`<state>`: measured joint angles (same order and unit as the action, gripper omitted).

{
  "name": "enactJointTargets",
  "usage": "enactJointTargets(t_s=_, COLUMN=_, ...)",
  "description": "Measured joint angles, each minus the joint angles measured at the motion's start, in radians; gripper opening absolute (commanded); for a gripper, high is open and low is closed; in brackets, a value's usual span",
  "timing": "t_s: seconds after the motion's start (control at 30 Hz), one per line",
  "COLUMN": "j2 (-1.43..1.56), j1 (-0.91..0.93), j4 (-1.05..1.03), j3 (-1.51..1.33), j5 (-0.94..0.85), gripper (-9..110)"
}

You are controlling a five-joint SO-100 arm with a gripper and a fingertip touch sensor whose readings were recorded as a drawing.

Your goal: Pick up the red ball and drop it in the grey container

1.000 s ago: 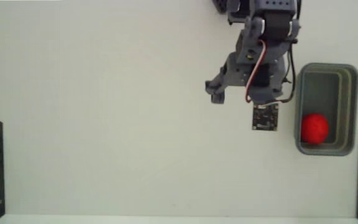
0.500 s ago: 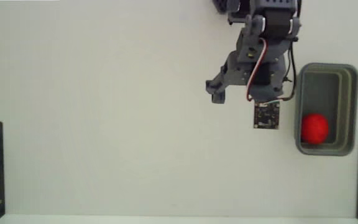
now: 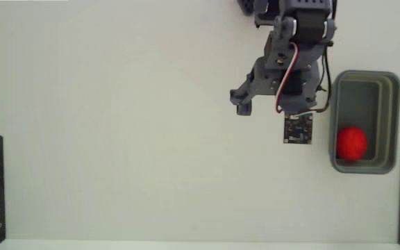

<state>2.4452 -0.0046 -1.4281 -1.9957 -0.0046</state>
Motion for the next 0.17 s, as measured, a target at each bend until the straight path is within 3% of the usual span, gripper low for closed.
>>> enactJointTargets(t_s=0.17, j2=0.000, j1=0.000, j4=0.000, j3=0.000, j5=0.000, gripper=110)
